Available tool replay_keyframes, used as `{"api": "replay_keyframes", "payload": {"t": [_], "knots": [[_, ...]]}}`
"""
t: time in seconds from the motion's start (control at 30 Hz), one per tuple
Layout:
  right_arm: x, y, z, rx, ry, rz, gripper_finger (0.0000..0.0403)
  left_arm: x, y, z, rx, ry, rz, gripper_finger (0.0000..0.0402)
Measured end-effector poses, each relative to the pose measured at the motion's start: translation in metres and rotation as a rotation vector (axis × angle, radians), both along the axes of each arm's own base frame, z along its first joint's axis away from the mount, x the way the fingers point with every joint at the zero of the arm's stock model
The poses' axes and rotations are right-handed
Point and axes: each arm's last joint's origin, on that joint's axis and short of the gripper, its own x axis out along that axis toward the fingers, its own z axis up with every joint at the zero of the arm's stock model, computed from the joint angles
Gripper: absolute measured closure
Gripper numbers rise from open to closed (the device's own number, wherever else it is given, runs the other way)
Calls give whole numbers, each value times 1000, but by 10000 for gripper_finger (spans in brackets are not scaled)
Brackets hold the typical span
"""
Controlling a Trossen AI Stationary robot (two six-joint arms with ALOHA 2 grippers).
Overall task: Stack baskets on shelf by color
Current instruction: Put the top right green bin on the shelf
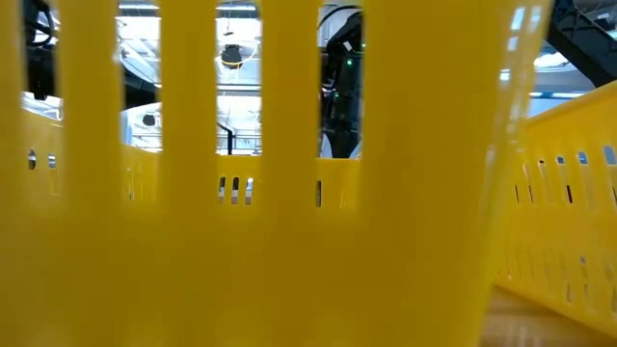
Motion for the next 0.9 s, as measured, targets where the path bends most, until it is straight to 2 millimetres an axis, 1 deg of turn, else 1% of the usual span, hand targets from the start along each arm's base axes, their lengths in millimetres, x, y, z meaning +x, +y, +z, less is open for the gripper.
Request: {"api": "replay_keyframes", "payload": {"t": [0.1, 0.2, 0.33, 0.4, 0.5, 0.6, 0.9], "knots": [[1, 2, 0, 6, -3, 8, 403, 0, 0, 0, 0, 0, 0, 401], [5, 11, 1, 41, -18, 45, 403, 0, 0, 0, 0, 0, 0, 401], [8, 37, 9, 77, -4, 133, 403, 0, 0, 0, 0, 0, 0, 401], [6, 49, 13, 87, 29, 169, 403, 0, 0, 0, 0, -1, 0, 401], [6, 65, 16, 64, 74, 209, 403, 0, 0, 0, 0, 0, 0, 401], [3, 71, 15, 45, 132, 216, 403, 0, 0, 0, 0, 0, 0, 401], [-1, 67, 16, 27, 158, 190, 403, 0, 0, 0, 0, 0, 0, 401]]}}
